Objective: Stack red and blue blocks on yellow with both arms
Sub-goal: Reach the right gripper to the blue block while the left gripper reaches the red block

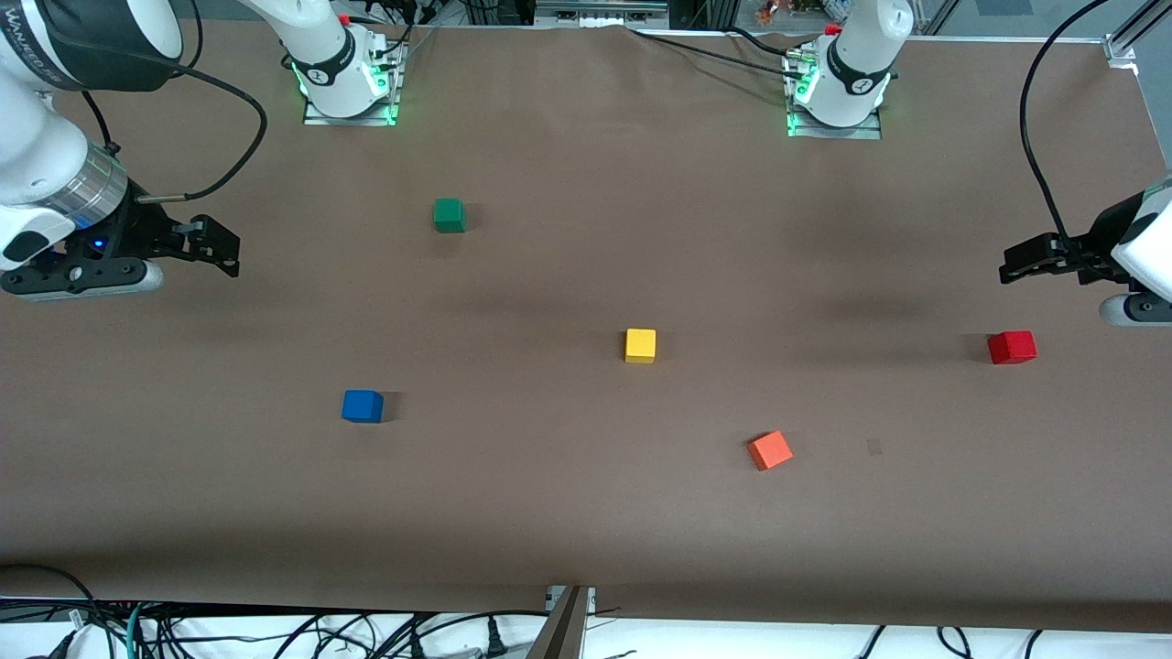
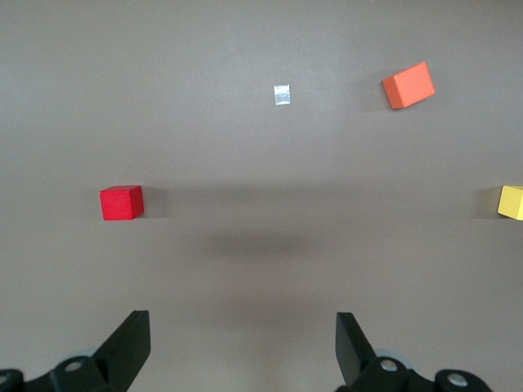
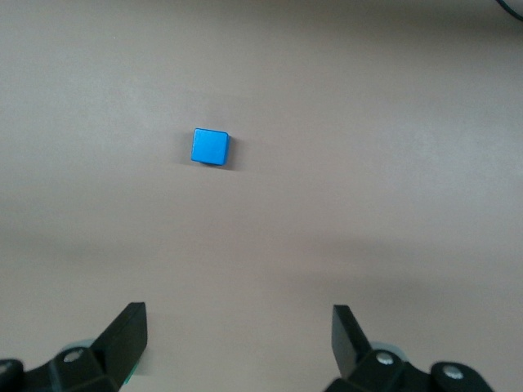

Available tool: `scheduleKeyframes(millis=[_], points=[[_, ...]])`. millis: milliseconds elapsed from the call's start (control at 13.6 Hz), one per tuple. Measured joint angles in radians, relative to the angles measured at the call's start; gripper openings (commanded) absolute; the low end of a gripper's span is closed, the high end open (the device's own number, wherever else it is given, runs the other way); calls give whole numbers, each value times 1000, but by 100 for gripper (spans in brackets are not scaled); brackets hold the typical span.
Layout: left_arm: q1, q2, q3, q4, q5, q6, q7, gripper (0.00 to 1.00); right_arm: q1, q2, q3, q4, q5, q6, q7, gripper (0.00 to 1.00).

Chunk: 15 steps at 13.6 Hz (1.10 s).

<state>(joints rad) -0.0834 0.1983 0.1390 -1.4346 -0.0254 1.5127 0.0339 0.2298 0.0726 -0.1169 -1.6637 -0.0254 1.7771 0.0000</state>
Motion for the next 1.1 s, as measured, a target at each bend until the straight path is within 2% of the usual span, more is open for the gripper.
scheduleKeyframes(millis=[515,810,957,1104], points=[[43,33,25,33,1,-3,17,100,0,-3,-1,30,0,-70,-23,99],[222,115,32,44,2,4,181,100,2,-1,5,30,26,-109,-46,99],[310,171,33,41,1,68,253,100,11,18,15,28,43,-110,-48,99],[355,231,33,10,1,159,309,100,22,73,25,24,69,-79,-48,99]])
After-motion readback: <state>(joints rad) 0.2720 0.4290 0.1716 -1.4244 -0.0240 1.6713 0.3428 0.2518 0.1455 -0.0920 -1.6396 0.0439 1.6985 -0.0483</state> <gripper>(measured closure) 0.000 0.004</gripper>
